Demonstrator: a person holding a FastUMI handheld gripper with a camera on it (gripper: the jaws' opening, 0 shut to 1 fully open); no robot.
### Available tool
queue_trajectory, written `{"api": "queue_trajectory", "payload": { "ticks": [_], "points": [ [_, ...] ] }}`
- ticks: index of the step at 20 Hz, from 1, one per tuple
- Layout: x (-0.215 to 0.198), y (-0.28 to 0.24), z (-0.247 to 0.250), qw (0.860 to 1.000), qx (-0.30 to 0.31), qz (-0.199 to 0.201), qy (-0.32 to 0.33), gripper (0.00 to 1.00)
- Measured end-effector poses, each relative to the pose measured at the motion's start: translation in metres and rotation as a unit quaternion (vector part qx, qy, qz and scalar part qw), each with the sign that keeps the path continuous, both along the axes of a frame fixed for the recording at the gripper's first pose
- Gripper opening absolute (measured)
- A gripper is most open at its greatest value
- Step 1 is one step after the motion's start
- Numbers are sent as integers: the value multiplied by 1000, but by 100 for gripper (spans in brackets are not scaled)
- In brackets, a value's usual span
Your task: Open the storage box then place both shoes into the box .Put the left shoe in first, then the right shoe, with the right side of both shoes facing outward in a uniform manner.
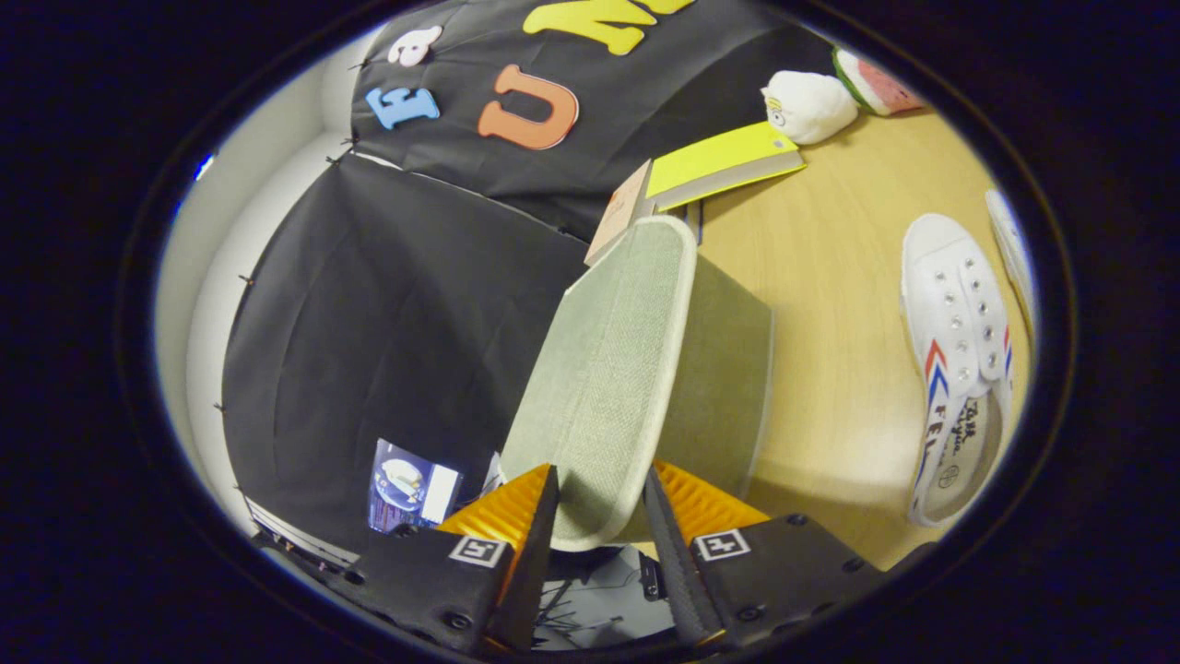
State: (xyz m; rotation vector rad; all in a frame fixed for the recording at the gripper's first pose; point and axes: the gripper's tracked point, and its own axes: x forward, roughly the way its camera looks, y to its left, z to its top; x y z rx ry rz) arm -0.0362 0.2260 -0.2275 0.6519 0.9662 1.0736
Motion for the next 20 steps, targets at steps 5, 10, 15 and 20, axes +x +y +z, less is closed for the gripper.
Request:
{"api": "queue_trajectory", "payload": {
  "ticks": [5, 10, 15, 20],
  "points": [
    [6, 0, 57, 997, -5, -26, -69, 12],
    [8, 35, 132, 986, -25, -29, -161, 6],
    [-8, 106, 189, 974, -37, -11, -224, 6],
    [-12, 174, 203, 949, -84, 1, -304, 20]
  ]
}}
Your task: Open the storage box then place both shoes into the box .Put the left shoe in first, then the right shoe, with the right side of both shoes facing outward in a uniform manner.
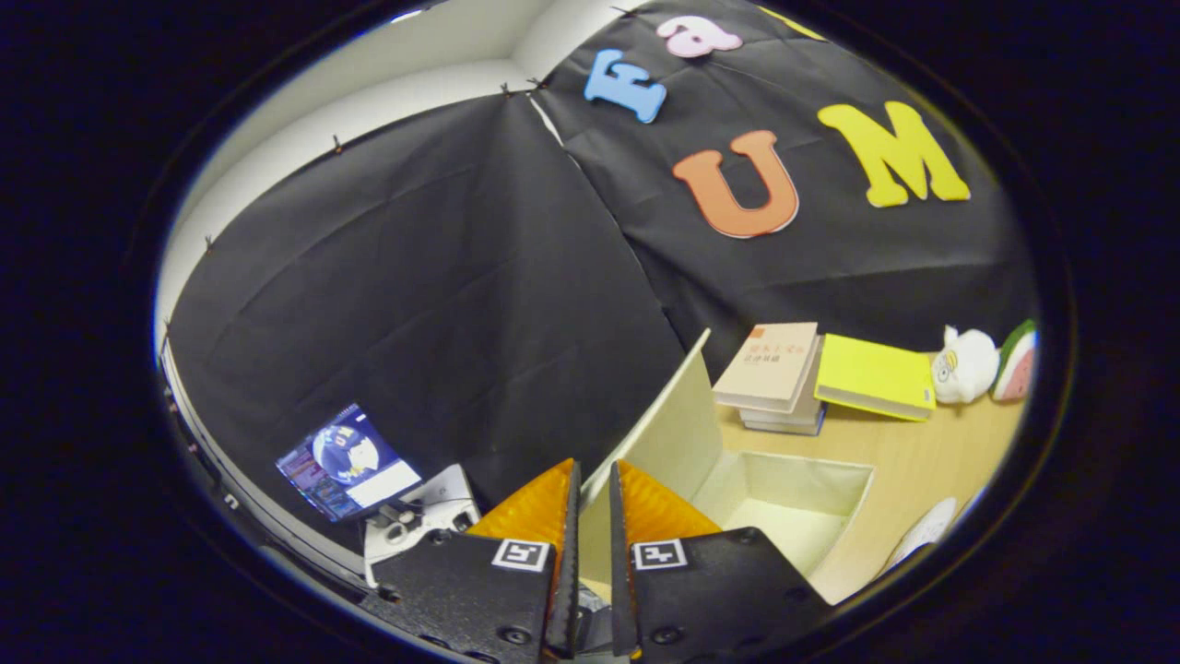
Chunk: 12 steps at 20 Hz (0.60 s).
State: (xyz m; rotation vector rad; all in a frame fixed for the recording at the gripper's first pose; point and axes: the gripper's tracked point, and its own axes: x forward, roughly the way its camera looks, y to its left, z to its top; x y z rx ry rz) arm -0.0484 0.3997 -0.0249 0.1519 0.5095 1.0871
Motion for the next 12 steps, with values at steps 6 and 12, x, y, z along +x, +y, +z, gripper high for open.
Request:
{"api": "queue_trajectory", "payload": {
  "ticks": [6, 12],
  "points": [
    [2, 43, -7, 1000, -22, -19, -10, 71],
    [23, 3, 2, 993, -25, -98, -55, 93]
  ]
}}
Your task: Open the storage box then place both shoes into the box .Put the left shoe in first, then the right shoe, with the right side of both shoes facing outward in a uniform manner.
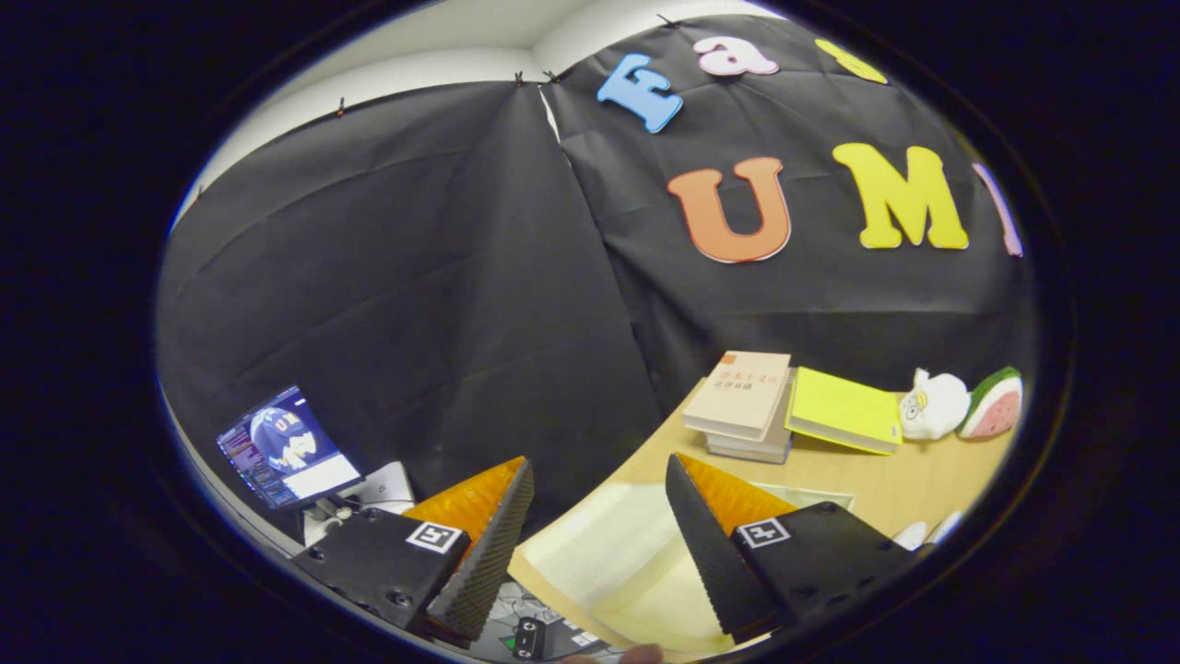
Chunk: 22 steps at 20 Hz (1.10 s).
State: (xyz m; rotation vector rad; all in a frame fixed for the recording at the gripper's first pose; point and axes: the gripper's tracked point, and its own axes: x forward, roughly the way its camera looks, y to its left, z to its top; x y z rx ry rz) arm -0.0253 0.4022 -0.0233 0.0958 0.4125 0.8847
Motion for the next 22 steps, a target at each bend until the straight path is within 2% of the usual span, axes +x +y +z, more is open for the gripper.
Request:
{"api": "queue_trajectory", "payload": {
  "ticks": [5, 10, 16, 18, 22],
  "points": [
    [22, -82, 4, 995, -19, -90, -47, 93],
    [49, -190, -18, 981, -44, -179, -51, 93],
    [67, -309, -98, 961, -81, -261, 32, 94],
    [69, -338, -143, 953, -109, -272, 72, 94],
    [64, -363, -235, 932, -160, -266, 188, 96]
  ]
}}
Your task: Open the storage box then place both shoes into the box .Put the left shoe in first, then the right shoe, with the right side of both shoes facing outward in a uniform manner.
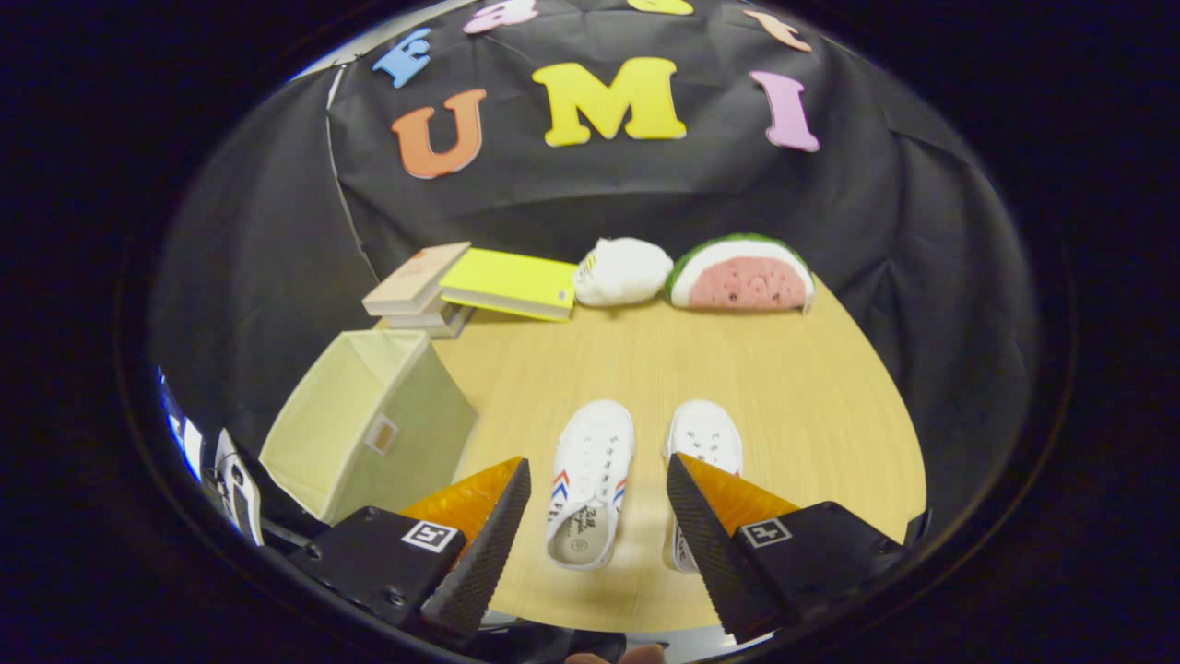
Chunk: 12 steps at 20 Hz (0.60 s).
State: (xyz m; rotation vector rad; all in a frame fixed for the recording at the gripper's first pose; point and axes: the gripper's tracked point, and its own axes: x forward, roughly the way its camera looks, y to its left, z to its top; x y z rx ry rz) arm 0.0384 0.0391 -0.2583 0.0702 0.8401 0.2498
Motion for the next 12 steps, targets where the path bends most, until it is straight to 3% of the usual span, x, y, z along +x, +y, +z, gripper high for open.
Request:
{"api": "queue_trajectory", "payload": {
  "ticks": [3, 8, 12],
  "points": [
    [-1, 0, -51, 997, 7, 3, 81, 96],
    [14, 11, -101, 987, -5, 30, 156, 94],
    [28, 13, -114, 982, -9, 38, 184, 79]
  ]
}}
